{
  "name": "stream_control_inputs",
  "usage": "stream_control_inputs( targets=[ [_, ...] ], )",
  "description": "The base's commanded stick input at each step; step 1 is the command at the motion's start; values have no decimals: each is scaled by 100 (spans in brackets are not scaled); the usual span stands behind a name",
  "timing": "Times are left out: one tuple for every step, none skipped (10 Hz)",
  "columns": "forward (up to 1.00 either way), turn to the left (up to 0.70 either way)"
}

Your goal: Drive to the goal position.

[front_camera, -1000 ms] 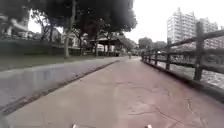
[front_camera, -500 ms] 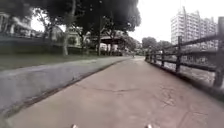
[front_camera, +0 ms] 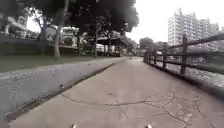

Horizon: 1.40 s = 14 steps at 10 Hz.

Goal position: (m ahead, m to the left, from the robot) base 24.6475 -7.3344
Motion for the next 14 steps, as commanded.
stream_control_inputs(
  targets=[
    [100, 0],
    [100, 0],
    [100, 0],
    [100, 0],
    [100, 0],
    [100, 0],
    [100, 0],
    [100, 0],
    [100, 0],
    [100, 0],
    [100, -13],
    [100, -30],
    [100, -40],
    [100, -40]
  ],
)
